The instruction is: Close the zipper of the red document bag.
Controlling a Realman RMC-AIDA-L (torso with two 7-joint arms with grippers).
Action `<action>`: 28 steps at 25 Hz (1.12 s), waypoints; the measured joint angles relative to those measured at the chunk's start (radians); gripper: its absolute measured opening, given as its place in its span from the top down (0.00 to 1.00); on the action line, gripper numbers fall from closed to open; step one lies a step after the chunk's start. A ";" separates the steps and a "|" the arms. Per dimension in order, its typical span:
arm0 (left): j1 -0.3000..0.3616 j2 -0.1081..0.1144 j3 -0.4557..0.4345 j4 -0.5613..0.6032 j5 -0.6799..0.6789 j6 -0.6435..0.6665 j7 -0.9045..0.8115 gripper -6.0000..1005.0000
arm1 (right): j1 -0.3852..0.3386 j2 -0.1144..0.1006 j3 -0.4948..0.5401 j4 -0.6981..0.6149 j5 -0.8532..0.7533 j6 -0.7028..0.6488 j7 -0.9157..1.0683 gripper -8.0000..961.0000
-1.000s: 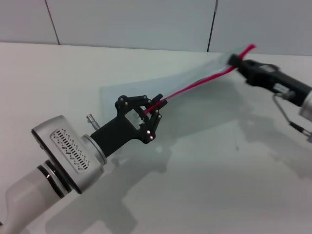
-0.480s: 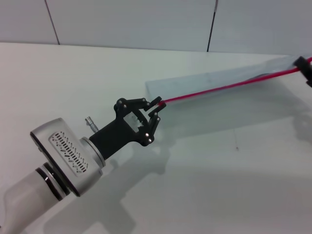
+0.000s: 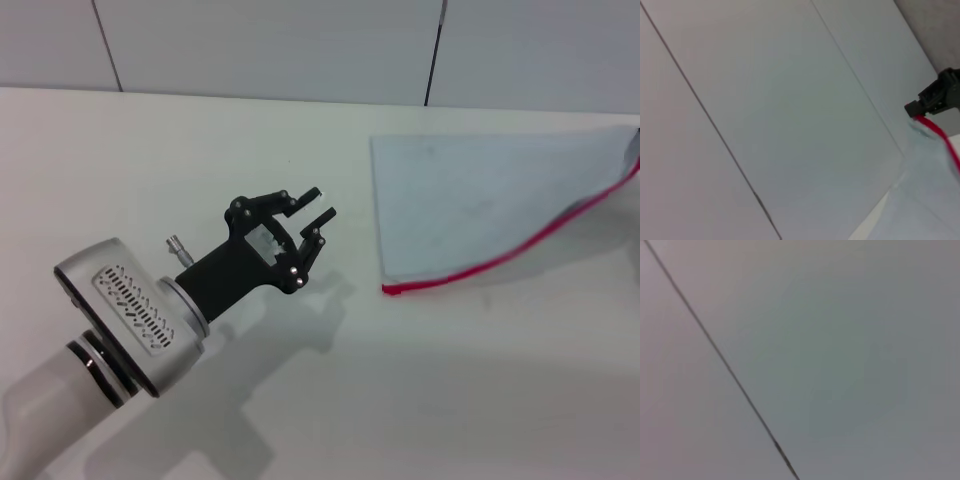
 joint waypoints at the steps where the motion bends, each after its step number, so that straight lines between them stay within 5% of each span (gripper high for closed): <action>1: 0.000 0.000 0.000 0.000 -0.002 0.000 0.000 0.88 | -0.002 0.001 0.001 0.000 0.000 -0.011 -0.021 0.85; 10: 0.005 0.002 -0.002 0.002 -0.095 0.007 -0.059 0.65 | -0.049 0.009 0.135 0.125 -0.001 -0.300 -0.451 0.64; 22: 0.051 0.006 -0.001 0.096 -0.194 0.190 -0.265 0.64 | -0.060 0.010 0.218 0.266 0.000 -0.329 -0.812 0.20; 28: 0.081 0.010 -0.003 0.125 -0.286 0.282 -0.340 0.64 | -0.063 0.010 0.230 0.280 0.000 -0.333 -0.837 0.20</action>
